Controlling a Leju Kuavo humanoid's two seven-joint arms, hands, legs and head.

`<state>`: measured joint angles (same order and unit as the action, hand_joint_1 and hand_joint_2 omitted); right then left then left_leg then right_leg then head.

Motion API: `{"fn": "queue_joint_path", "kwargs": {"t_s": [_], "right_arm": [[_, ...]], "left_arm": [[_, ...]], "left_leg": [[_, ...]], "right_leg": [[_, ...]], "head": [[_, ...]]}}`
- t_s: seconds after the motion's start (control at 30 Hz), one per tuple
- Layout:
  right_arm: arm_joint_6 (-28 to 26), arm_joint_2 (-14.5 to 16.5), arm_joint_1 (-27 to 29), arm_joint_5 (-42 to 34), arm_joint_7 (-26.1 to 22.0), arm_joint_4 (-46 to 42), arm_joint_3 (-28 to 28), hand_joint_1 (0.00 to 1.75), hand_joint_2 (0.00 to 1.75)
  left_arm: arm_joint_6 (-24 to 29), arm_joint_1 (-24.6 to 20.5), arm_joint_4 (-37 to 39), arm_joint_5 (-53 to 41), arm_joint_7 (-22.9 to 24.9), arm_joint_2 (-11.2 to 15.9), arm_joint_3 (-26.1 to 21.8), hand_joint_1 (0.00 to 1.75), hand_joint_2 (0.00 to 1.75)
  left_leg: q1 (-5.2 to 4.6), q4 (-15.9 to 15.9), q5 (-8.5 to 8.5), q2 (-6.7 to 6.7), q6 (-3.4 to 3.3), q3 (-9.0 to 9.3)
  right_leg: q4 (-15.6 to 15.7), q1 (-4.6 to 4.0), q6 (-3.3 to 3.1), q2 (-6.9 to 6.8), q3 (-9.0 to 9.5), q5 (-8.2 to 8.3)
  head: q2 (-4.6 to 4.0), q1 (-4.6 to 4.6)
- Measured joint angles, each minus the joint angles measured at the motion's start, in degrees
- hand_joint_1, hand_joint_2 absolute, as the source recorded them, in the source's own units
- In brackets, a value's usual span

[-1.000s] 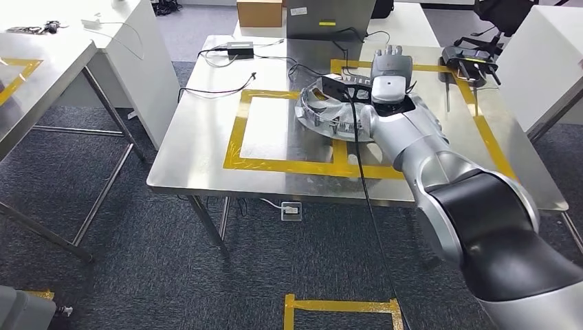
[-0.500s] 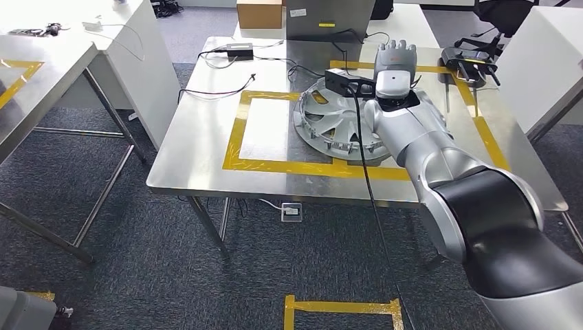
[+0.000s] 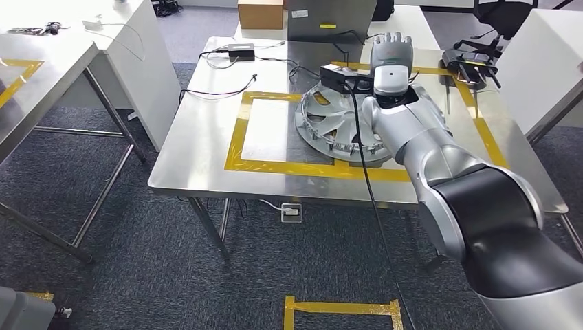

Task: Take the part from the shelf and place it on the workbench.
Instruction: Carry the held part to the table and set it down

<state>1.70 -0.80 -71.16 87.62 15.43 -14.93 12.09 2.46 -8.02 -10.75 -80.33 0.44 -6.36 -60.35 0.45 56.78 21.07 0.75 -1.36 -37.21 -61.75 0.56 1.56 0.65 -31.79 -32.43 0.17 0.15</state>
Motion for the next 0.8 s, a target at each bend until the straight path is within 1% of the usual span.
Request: {"fn": "queue_joint_path", "kwargs": {"t_s": [0.03, 0.07, 0.1, 0.13, 0.17, 0.2, 0.23, 0.27, 0.3, 0.33, 0.37, 0.4, 0.43, 0.47, 0.5, 0.57, 0.6, 0.63, 0.67, 0.7, 0.73, 0.77, 0.8], "right_arm": [[0.01, 0.07, 0.05, 0.01, -0.01, 0.0, 0.0, 0.0, 0.0], [0.01, 0.13, 0.18, 0.02, -0.01, 0.01, -0.01, 0.0, 0.0], [0.02, 0.15, 0.33, 0.02, -0.01, 0.01, -0.01, 0.0, 0.0], [0.02, 0.15, 0.45, 0.02, -0.01, 0.02, -0.01, 0.0, 0.0], [0.02, 0.15, 0.49, 0.01, -0.01, 0.02, -0.01, 0.0, 0.0], [0.01, 0.15, 0.48, 0.01, -0.02, 0.02, -0.01, 0.0, 0.0], [0.0, 0.16, 0.46, 0.01, -0.02, 0.02, -0.01, 0.0, 0.0], [0.0, 0.2, 0.47, 0.01, -0.03, 0.02, -0.01, 0.0, 0.0], [0.01, 0.23, 0.48, 0.03, -0.01, 0.02, -0.02, 0.0, 0.0], [0.03, 0.26, 0.5, 0.08, 0.01, 0.02, -0.03, 0.0, 0.0], [0.05, 0.28, 0.53, 0.14, 0.06, 0.02, -0.04, 0.0, 0.0], [0.05, 0.29, 0.51, 0.19, 0.12, 0.02, -0.05, 0.0, 0.0], [0.04, 0.31, 0.51, 0.22, 0.15, 0.02, -0.09, 0.0, 0.0], [-0.01, 0.33, 0.51, 0.22, 0.18, 0.02, -0.16, 0.0, 0.0], [-0.07, 0.34, 0.5, 0.21, 0.17, 0.02, -0.25, 0.0, 0.0], [-0.14, 0.34, 0.58, 0.25, 0.1, 0.02, -0.38, 0.0, 0.0], [-0.17, 0.34, 0.7, 0.31, 0.05, 0.02, -0.4, 0.0, 0.0], [-0.22, 0.34, 0.85, 0.39, -0.02, 0.02, -0.4, 0.0, 0.0], [-0.35, 0.34, 1.0, 0.49, -0.16, 0.02, -0.4, 0.0, 0.0], [-0.56, 0.33, 1.13, 0.58, -0.37, 0.02, -0.41, 0.0, 0.0], [-0.81, 0.33, 1.18, 0.66, -0.61, -0.02, -0.42, 0.0, 0.0], [-1.13, 0.29, 1.18, 0.72, -0.86, -0.1, -0.43, 0.0, 0.0], [-1.5, 0.25, 1.16, 0.76, -1.17, -0.18, -0.45, 0.0, 0.0]], "left_arm": [[0.02, -0.02, 0.0, 0.03, -0.01, 0.0, 0.0, 0.0, 0.0], [0.03, -0.02, 0.0, 0.06, -0.01, 0.0, 0.0, 0.0, 0.0], [0.04, 0.01, 0.0, 0.08, 0.01, 0.0, 0.0, 0.0, 0.0], [0.04, 0.05, 0.0, 0.08, 0.02, 0.0, 0.0, 0.0, 0.0], [0.04, 0.07, 0.0, 0.08, 0.03, -0.01, 0.0, 0.0, 0.0], [0.04, 0.08, 0.0, 0.08, 0.04, -0.03, 0.0, 0.0, 0.0], [0.07, 0.07, -0.02, 0.08, 0.05, -0.01, 0.0, 0.0, 0.0], [0.12, 0.06, -0.03, 0.08, 0.07, 0.01, -0.01, 0.0, 0.0], [0.19, 0.06, -0.05, 0.08, 0.08, 0.06, -0.01, 0.0, 0.0], [0.24, 0.07, -0.08, 0.07, 0.1, 0.1, -0.01, 0.0, 0.0], [0.27, 0.11, -0.08, 0.06, 0.12, 0.1, -0.02, 0.0, 0.0], [0.29, 0.16, -0.09, 0.05, 0.1, 0.1, -0.02, 0.0, 0.0], [0.31, 0.21, -0.08, 0.02, 0.09, 0.1, -0.02, 0.0, 0.0], [0.33, 0.25, -0.08, -0.02, 0.08, 0.1, -0.02, 0.0, 0.0], [0.37, 0.23, -0.07, -0.07, 0.05, 0.11, -0.02, 0.0, 0.0], [0.45, 0.15, -0.07, -0.23, 0.07, 0.13, -0.01, 0.0, 0.0], [0.49, 0.12, -0.07, -0.39, 0.11, 0.14, 0.0, 0.0, 0.0], [0.52, 0.1, -0.07, -0.56, 0.16, 0.15, 0.0, 0.0, 0.0], [0.54, 0.1, -0.07, -0.74, 0.22, 0.15, 0.01, 0.0, 0.0], [0.54, 0.08, -0.07, -0.9, 0.3, 0.16, 0.01, 0.0, 0.0], [0.54, 0.04, -0.1, -1.01, 0.36, 0.2, 0.02, 0.0, 0.0], [0.54, -0.02, -0.13, -1.14, 0.43, 0.24, 0.05, 0.0, 0.0], [0.55, -0.06, -0.16, -1.26, 0.48, 0.28, 0.1, 0.0, 0.0]], "left_leg": [[0.0, -0.01, -0.02, -0.08, -0.05, -0.06], [0.01, 0.06, -0.03, -0.14, -0.06, -0.16], [0.04, 0.18, -0.05, -0.16, -0.03, -0.29], [0.08, 0.36, -0.07, -0.18, 0.02, -0.46], [0.18, 0.61, -0.09, -0.17, 0.16, -0.68], [0.31, 0.92, -0.1, -0.17, 0.38, -0.92], [0.41, 1.28, -0.12, -0.15, 0.7, -1.2], [0.46, 1.57, -0.2, -0.06, 1.13, -1.44], [0.46, 1.84, -0.35, 0.06, 1.59, -1.66], [0.43, 1.93, -0.63, 0.19, 2.09, -1.85], [0.43, 1.85, -1.0, 0.32, 2.62, -2.01], [0.49, 1.76, -1.32, 0.37, 3.1, -2.22], [0.57, 1.89, -1.07, 0.32, 3.49, -2.62], [0.65, 3.04, 0.28, 0.16, 3.8, -3.31], [0.7, 5.36, 2.5, -0.03, 3.99, -4.27], [0.69, 12.67, 7.91, -0.3, 4.27, -6.52], [0.68, 16.05, 9.48, -0.33, 4.32, -7.14], [0.65, 17.95, 10.02, -0.34, 4.28, -6.99], [0.61, 17.78, 9.59, -0.34, 4.12, -5.79], [0.54, 15.55, 8.63, -0.34, 3.84, -3.47], [0.42, 11.67, 7.96, -0.35, 3.47, -0.46], [0.22, 7.83, 7.65, -0.35, 3.11, 2.42], [-0.03, 4.99, 7.56, -0.35, 2.81, 4.44]], "right_leg": [[-4.04, 0.04, 0.14, -0.07, -1.89, -2.07], [-7.99, 0.15, 0.29, -0.11, -3.78, -3.68], [-10.65, 0.29, 0.43, -0.14, -5.11, -4.28], [-11.41, 0.44, 0.54, -0.18, -5.59, -3.8], [-9.69, 0.62, 0.65, -0.25, -4.86, -2.22], [-6.2, 0.81, 0.78, -0.33, -3.19, -0.17], [-2.25, 0.96, 0.91, -0.41, -1.33, 1.33], [0.65, 0.91, 0.76, -0.29, 0.06, 2.71], [2.37, 0.84, 0.47, -0.15, 0.78, 3.26], [2.71, 0.69, 0.03, 0.03, 0.71, 3.38], [2.4, 0.51, -0.59, 0.21, 0.32, 3.8], [2.5, 0.56, -1.13, 0.17, -0.02, 3.98], [2.48, 0.57, -1.66, 0.11, -0.44, 4.42], [2.58, 0.61, -2.19, 0.02, -0.93, 4.94], [2.66, 0.64, -2.61, -0.05, -1.48, 5.47], [2.64, 0.52, -3.01, -0.07, -2.67, 6.42], [2.61, 0.41, -3.06, -0.08, -3.3, 6.89], [2.58, 0.28, -3.07, -0.08, -3.92, 7.36], [2.54, 0.16, -3.04, -0.08, -4.54, 7.83], [2.5, 0.05, -2.97, -0.08, -5.16, 8.31], [2.45, -0.01, -2.86, -0.09, -5.59, 8.72], [2.43, -0.08, -2.68, -0.11, -5.94, 9.1], [2.46, -0.08, -2.41, -0.18, -6.08, 9.44]], "head": [[0.0, 0.04], [0.0, 0.04], [0.0, 0.04], [0.0, 0.04], [0.0, 0.05], [0.0, 0.05], [0.0, 0.05], [0.0, 0.04], [0.0, 0.03], [0.0, 0.01], [0.0, 0.0], [0.0, -0.01], [0.0, -0.02], [0.0, -0.05], [0.0, -0.09], [0.0, -0.15], [0.0, -0.15], [0.0, -0.15], [0.0, -0.15], [0.0, -0.15], [0.0, -0.15], [0.0, -0.12], [0.0, -0.13]]}}
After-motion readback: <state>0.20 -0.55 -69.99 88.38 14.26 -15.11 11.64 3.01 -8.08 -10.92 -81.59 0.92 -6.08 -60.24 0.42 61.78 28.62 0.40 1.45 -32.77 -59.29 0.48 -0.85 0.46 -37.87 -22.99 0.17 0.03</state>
